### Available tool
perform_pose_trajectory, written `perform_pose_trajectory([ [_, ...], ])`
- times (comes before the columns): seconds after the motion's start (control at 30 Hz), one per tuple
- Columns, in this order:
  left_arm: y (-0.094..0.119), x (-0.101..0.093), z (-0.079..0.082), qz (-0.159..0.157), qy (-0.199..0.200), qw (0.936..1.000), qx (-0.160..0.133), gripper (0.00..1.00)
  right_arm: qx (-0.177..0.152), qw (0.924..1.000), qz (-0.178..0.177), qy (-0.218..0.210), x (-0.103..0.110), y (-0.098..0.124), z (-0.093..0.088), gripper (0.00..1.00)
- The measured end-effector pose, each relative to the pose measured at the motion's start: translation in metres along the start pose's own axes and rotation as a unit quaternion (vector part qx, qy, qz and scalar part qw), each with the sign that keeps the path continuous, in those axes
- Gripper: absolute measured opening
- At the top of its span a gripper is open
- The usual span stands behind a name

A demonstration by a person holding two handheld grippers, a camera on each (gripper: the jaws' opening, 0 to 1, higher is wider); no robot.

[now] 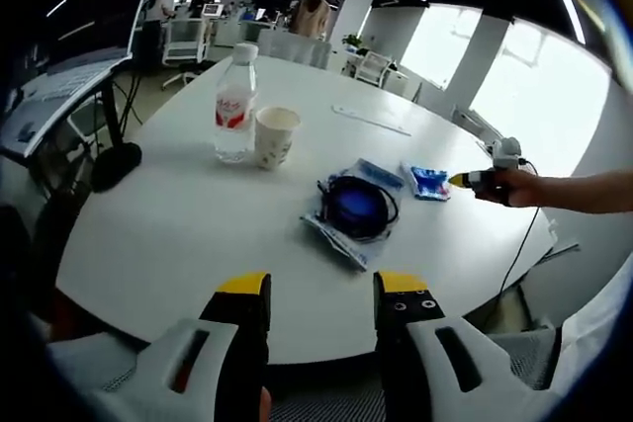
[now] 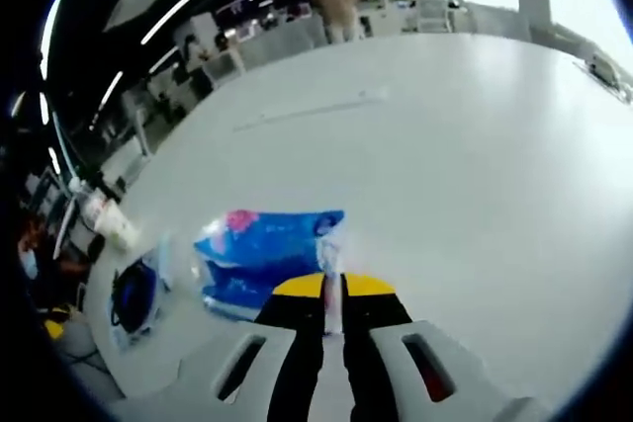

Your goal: Arrange the tabletop items into an orderly group along one side of the table until the central work area is clear of visible clutter.

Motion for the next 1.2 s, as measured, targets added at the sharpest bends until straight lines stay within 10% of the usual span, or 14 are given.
perform_pose_trajectory([
  [1.2,-0.012,-0.004,0.008,-0.021,-0.016,0.9996,-0.009,0.42,0.027,0.9985,0.019,0.044,0.027,0.036,-0.032,0.05],
])
Point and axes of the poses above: the point that each gripper's makers call its tool centre point, and the gripper's own axes: y roughly backward along the fingers, x roughly to its left, z roughly out of its top, the point moved 6 cm from there along y, roughly backward along the fingers, and after that the axes turned 10 degrees about -x, right-handed, at the moved point
